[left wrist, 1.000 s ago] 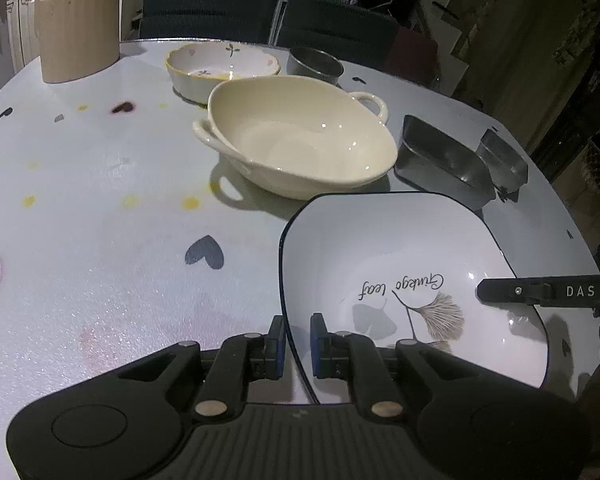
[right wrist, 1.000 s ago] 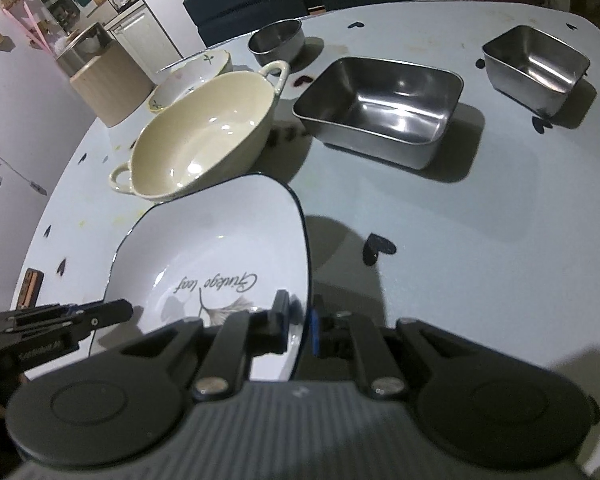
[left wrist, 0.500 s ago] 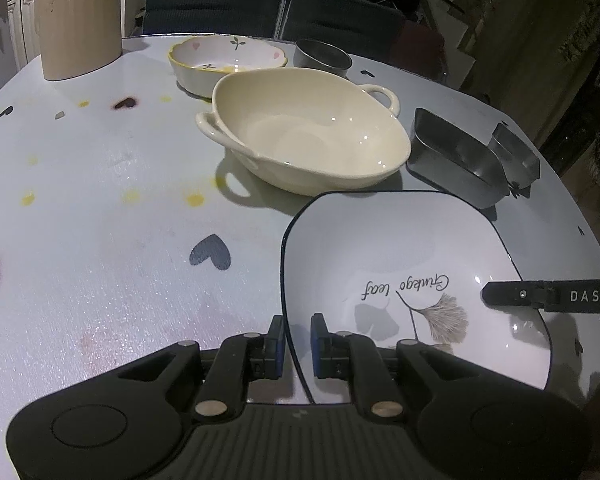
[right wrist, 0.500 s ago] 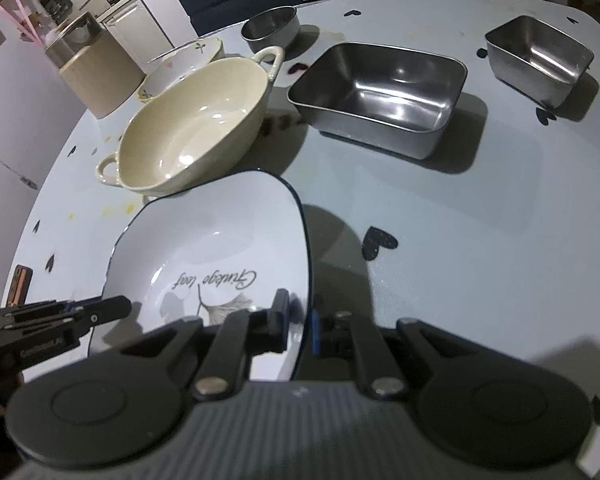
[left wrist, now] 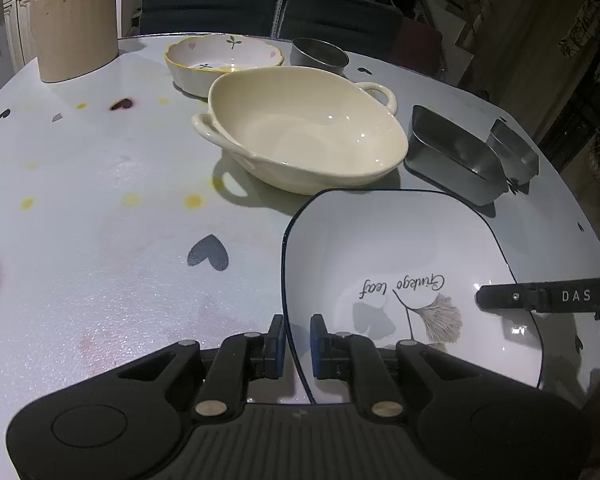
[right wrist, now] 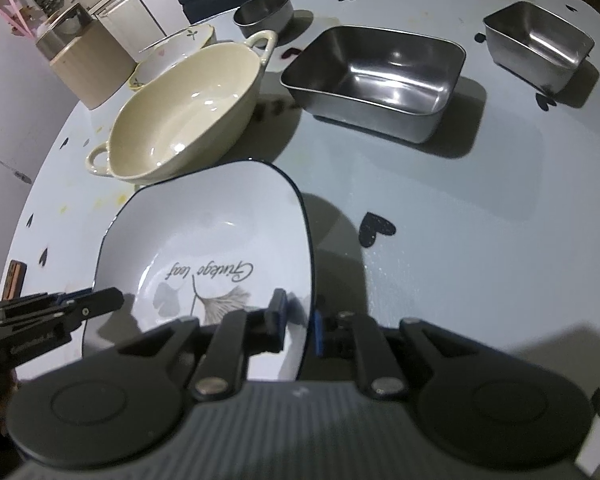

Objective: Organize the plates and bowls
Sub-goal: 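Carry the plate with both grippers and lower it beside the cream bowl, then open both grippers to release the white plate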

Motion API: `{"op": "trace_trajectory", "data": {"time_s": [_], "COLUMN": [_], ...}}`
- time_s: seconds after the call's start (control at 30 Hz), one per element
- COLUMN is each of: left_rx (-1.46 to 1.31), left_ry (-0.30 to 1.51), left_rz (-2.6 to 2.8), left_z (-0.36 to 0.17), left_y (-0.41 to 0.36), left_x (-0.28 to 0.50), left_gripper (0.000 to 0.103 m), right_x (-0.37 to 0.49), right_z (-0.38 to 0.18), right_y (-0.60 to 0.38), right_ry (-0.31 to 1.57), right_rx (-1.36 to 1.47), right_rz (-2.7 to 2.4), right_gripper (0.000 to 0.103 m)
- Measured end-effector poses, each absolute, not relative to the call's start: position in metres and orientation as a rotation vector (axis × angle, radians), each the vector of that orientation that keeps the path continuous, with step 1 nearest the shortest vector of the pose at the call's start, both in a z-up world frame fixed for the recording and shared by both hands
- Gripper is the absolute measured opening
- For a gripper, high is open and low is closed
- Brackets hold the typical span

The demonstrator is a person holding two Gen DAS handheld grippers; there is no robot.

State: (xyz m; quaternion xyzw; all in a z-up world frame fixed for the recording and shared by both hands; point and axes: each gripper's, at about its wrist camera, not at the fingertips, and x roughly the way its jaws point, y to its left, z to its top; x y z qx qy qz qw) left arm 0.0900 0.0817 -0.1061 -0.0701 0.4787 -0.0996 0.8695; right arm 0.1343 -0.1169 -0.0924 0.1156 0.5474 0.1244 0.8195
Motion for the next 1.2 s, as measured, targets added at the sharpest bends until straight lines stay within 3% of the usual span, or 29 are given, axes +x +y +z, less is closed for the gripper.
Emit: {"op": "trace_trajectory", "data": {"time_s": [0.93, 1.03, 1.2], "left_rx": [-0.139, -0.148, -0.150], "left_ry": [1.015, 1.027, 1.068], "left_rz": [-0.216, -0.216, -0.214], "left_z": [-0.1062, -0.1076, -0.1120], "left_y": [0.0803, 0.0809, 0.0796], "left_x": [0.0923, 0.0937, 0.0951], "left_gripper": [0.013, 0.016, 0.038], "right_x": [0.1364, 0.1368, 0.1368], "right_z": [-0.0949, -0.0945, -0.0940], "right_y": [-0.1110, -0.1106, -0.1132], "right_ry": [1.179, 1.179, 1.159], "right_rx": [0.210, 0.205, 0.206], "right_rz": [0.255, 0.260, 0.268], "right_gripper": [0.020, 0.020, 0.021]}}
